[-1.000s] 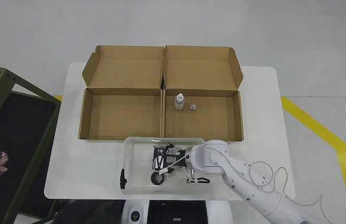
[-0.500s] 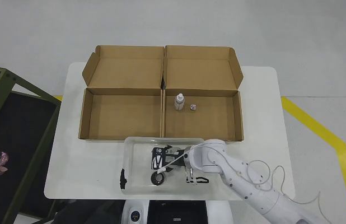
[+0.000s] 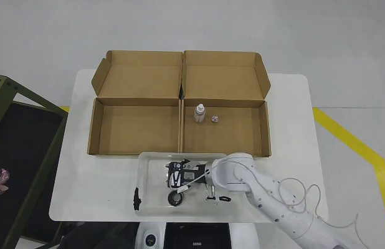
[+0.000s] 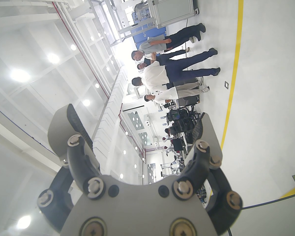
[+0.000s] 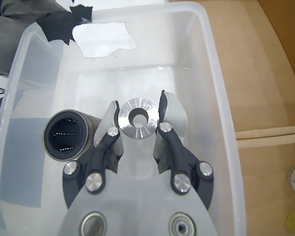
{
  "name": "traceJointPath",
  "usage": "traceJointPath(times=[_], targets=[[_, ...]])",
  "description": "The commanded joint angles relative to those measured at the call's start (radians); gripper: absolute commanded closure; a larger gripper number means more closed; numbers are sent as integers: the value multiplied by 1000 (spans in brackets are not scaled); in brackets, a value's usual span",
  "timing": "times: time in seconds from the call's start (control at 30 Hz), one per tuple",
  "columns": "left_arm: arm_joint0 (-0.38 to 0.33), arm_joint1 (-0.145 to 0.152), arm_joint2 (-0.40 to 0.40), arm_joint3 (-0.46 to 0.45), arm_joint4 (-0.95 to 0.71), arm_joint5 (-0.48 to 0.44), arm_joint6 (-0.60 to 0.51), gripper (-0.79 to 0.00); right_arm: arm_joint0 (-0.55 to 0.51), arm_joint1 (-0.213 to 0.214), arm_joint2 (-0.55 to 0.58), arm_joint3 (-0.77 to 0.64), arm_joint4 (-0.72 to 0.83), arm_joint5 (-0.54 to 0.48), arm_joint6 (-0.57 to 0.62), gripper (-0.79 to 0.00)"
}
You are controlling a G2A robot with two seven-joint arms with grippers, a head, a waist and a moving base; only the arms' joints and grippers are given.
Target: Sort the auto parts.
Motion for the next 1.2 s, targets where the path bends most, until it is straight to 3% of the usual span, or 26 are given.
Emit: traceJointPath(times=[0.0,0.67,1.17], targets=[[0,0,0,0,0,0,0,-785,-5,2,11,-16,3,-1,-7,0],[0,0,0,0,0,0,0,-785,-7,9,78,-149,52,4,-37,0],[0,0,0,0,0,0,0,-785,113,-26,53,-56,65,69,-71,0]])
